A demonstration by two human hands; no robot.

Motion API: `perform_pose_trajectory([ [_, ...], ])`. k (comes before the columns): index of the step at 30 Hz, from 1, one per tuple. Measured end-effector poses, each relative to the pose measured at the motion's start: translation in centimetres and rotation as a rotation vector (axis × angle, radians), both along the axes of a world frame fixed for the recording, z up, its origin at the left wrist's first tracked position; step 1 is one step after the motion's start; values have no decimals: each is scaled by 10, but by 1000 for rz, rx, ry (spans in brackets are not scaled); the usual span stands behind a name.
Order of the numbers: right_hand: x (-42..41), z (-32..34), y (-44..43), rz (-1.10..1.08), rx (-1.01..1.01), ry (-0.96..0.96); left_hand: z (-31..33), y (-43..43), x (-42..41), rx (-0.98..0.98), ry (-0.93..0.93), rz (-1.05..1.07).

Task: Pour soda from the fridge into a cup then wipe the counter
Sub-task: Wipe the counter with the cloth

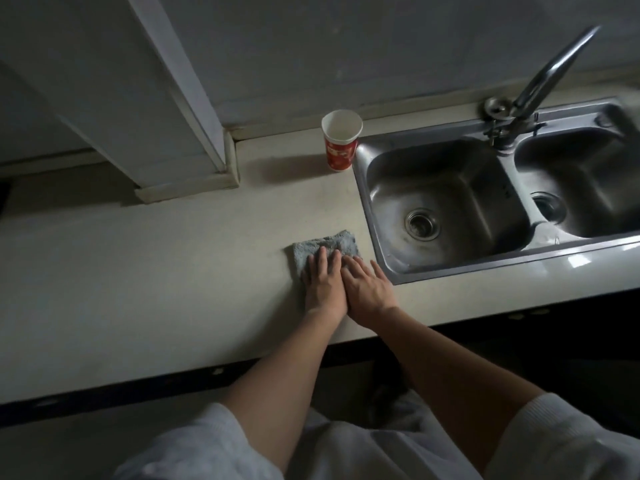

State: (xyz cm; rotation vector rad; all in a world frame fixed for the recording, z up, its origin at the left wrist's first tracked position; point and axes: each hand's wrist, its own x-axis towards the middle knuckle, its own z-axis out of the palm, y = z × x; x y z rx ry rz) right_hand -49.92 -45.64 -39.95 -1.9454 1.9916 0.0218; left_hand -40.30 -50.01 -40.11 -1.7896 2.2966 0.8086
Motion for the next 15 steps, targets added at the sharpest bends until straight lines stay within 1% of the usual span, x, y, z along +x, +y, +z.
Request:
perform_pose_trajectory([
  [4, -68, -2, 7, -24, 3, 14, 2, 4, -70, 7, 19, -31],
  [7, -93, -4, 12, -13, 10, -15, 2, 9, -97, 3, 32, -1],
  [10, -90, -3, 9, 67, -22, -72, -4, 9, -91, -31, 63, 31],
  [15, -64, -3, 2, 169, -30, -151, -9, 7, -62, 1, 100, 117],
])
